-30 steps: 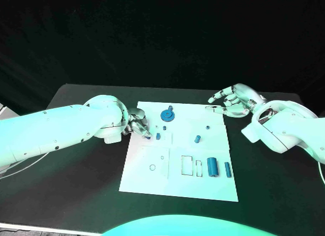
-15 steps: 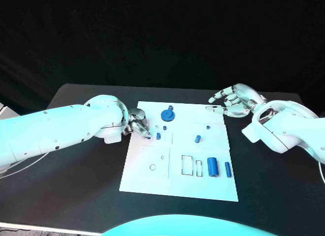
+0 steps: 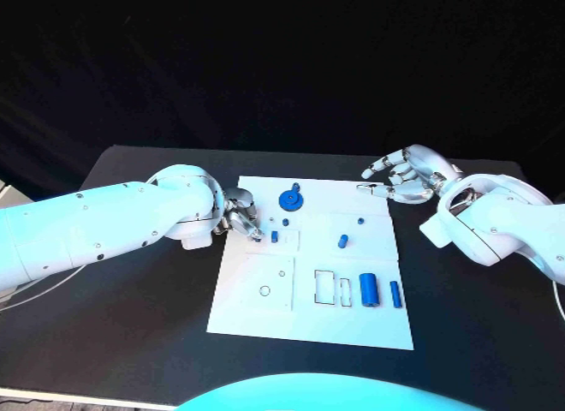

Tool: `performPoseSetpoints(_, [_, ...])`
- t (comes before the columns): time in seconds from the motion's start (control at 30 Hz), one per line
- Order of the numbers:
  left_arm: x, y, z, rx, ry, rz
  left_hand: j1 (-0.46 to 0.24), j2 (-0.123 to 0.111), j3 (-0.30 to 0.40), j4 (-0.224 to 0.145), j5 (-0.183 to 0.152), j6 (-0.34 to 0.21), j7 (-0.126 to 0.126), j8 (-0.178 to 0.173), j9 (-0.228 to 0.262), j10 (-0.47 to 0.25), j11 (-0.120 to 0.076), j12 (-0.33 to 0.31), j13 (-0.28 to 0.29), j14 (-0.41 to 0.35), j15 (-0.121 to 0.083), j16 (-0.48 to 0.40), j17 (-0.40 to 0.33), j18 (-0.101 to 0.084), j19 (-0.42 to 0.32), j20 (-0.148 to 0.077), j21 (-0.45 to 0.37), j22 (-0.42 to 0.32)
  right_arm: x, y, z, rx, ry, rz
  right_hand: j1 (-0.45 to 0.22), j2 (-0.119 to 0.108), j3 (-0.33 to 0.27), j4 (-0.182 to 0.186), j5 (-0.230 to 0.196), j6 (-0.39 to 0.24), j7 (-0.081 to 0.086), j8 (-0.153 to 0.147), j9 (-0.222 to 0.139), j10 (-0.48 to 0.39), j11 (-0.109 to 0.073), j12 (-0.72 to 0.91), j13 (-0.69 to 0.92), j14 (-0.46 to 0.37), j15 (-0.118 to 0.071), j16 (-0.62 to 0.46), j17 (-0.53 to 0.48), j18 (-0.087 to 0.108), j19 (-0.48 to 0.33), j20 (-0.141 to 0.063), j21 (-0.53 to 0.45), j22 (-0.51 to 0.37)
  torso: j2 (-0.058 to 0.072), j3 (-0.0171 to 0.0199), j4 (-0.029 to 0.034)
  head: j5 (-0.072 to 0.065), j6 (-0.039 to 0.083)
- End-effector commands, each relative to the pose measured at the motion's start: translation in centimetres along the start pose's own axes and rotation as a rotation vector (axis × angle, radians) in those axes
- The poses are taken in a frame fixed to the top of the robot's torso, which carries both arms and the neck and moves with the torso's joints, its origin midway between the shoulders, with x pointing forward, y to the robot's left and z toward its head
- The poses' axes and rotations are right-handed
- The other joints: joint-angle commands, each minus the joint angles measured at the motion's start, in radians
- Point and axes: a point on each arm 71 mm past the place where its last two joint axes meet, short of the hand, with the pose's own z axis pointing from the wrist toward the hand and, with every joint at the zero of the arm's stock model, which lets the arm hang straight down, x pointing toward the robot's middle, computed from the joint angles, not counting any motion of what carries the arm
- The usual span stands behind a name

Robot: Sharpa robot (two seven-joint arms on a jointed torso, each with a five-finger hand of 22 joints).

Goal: Assemble the parts on the task board

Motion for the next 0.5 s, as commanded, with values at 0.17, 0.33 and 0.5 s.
performPoseSetpoints(0.17, [0.5,-0.41,0.33,0.007,0.033,0.016,-0.003,0.008,0.16,-0.153,0.006,0.001,-0.005,0.003,-0.003,0.005,0.0,0.002,0.0,0.101,-0.007,0.004,0.241,-0.013,0.006,-0.001,0.003,0.031,0.14,0.07,-0.04,-0.009,0.014,-0.007,0.002,0.01,0.002,0.0,0.0,-0.005,-0.003,0.004,-0.001,0.001,-0.005,-0.002,0.137,0.075,-0.006,-0.005,0.138,-0.014,0.103,-0.005,0.002,0.262,0.0,-0.0002,-0.0007,-0.002,-0.002])
performPoseSetpoints(0.33, [0.6,-0.34,0.49,0.0,0.051,0.023,-0.005,0.008,0.161,-0.153,0.006,0.001,-0.005,0.003,-0.002,0.005,0.0,0.002,0.001,0.101,-0.008,0.005,0.242,-0.013,0.006,-0.002,0.003,0.031,0.13,0.07,-0.06,-0.008,0.014,-0.007,0.002,0.01,0.002,0.0,0.0,-0.005,-0.003,0.004,-0.001,0.001,-0.005,-0.002,0.137,0.075,-0.006,-0.005,0.138,-0.014,0.103,-0.005,0.002,0.262,0.0,0.0004,0.0002,-0.003,-0.005])
performPoseSetpoints(0.5, [0.67,-0.16,0.52,-0.01,0.066,0.031,-0.006,0.009,0.162,-0.152,0.006,0.001,-0.005,0.003,-0.002,0.005,0.0,0.002,0.001,0.101,-0.008,0.005,0.242,-0.014,0.007,-0.002,0.004,0.032,0.11,0.04,-0.09,-0.008,0.014,-0.007,0.002,0.01,0.002,0.0,0.0,-0.005,-0.003,0.004,-0.001,0.001,-0.005,-0.002,0.137,0.075,-0.006,-0.005,0.138,-0.014,0.103,-0.005,0.002,0.262,0.0,0.0,0.0004,-0.005,-0.006])
